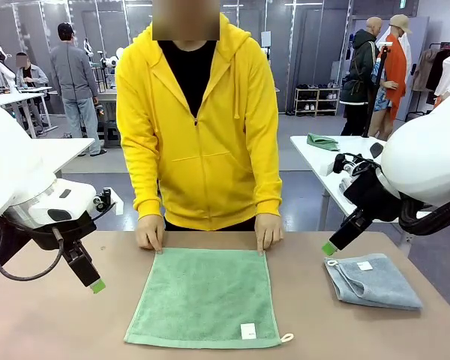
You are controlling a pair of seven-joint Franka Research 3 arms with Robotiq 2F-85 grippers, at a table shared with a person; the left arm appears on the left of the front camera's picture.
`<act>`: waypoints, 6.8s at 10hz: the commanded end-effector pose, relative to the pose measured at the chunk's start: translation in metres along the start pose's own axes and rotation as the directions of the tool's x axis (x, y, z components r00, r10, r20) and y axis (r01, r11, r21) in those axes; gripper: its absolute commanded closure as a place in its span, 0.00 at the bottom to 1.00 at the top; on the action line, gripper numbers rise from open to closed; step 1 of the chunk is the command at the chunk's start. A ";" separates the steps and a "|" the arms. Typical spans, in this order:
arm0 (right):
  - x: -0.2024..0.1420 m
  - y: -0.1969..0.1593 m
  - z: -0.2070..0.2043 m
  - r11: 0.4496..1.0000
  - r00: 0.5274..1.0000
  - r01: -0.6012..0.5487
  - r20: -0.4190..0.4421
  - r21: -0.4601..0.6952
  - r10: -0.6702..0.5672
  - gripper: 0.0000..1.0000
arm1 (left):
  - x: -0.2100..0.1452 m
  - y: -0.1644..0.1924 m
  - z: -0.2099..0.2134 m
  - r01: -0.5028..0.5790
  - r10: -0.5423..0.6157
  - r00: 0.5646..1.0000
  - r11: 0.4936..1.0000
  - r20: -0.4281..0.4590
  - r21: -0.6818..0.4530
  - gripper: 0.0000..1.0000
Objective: Fold the towels and place them in the basket.
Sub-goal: When a person lays out a Towel with hook on the table, fold it in half twice.
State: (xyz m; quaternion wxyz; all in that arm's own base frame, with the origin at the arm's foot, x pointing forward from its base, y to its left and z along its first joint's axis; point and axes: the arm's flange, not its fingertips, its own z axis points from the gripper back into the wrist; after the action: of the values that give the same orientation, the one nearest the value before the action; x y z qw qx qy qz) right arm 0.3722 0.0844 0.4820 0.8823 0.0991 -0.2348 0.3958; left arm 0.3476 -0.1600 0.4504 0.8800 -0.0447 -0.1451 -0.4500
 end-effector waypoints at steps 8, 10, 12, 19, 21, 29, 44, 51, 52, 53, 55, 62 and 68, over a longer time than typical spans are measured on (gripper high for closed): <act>0.047 0.125 -0.036 0.705 0.659 -0.696 -0.267 0.137 0.703 0.00 | 0.021 -0.064 -0.019 0.698 -0.708 0.706 0.702 -0.035 -0.141 0.00; 0.054 0.143 -0.066 0.684 0.616 -0.717 -0.334 0.138 0.713 0.00 | 0.021 -0.075 -0.024 0.676 -0.689 0.724 0.716 -0.023 -0.174 0.00; 0.060 0.147 -0.107 0.698 0.627 -0.710 -0.367 0.094 0.687 0.00 | 0.022 -0.080 -0.034 0.652 -0.670 0.742 0.733 -0.037 -0.195 0.00; 0.041 0.141 -0.146 0.783 0.711 -0.604 -0.344 0.148 0.613 0.00 | 0.024 -0.077 -0.063 0.584 -0.608 0.793 0.779 -0.045 -0.227 0.00; 0.041 0.141 -0.146 0.783 0.711 -0.604 -0.344 0.148 0.613 0.00 | 0.024 -0.077 -0.063 0.584 -0.608 0.793 0.779 -0.045 -0.227 0.00; 0.017 0.147 -0.172 0.790 0.724 -0.565 -0.317 0.236 0.612 0.00 | 0.020 -0.049 -0.095 0.546 -0.573 0.820 0.783 -0.002 -0.297 0.00; -0.006 0.137 -0.219 0.757 0.710 -0.585 -0.265 0.292 0.652 0.00 | 0.025 -0.036 -0.168 0.557 -0.583 0.811 0.797 -0.055 -0.233 0.00; -0.010 0.137 -0.229 0.765 0.714 -0.573 -0.278 0.295 0.642 0.00 | 0.021 -0.039 -0.175 0.552 -0.584 0.809 0.793 -0.067 -0.257 0.00; -0.008 0.135 -0.229 0.772 0.726 -0.566 -0.270 0.290 0.633 0.00 | 0.022 -0.040 -0.176 0.549 -0.583 0.809 0.794 -0.074 -0.261 0.08; -0.007 0.135 -0.227 0.778 0.737 -0.562 -0.256 0.282 0.625 0.00 | 0.021 -0.040 -0.176 0.548 -0.581 0.810 0.797 -0.074 -0.256 0.37; -0.004 0.134 -0.225 0.782 0.737 -0.559 -0.267 0.275 0.621 0.31 | 0.020 -0.041 -0.175 0.544 -0.576 0.814 0.802 -0.078 -0.246 0.97; 0.001 0.132 -0.222 0.821 0.771 -0.487 -0.296 0.297 0.564 1.00 | 0.017 -0.045 -0.176 0.537 -0.574 0.814 0.802 -0.089 -0.261 1.00; 0.010 0.144 -0.187 0.837 0.793 -0.476 -0.279 0.271 0.541 1.00 | 0.012 -0.065 -0.137 0.534 -0.566 0.822 0.802 -0.057 -0.266 1.00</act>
State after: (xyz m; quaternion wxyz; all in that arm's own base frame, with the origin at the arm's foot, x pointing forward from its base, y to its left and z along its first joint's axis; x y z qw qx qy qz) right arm 0.3453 0.2544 0.3083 0.7470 0.0374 -0.0536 0.6616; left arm 0.3477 -0.2372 0.3056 0.7025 -0.0661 -0.0408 -0.7074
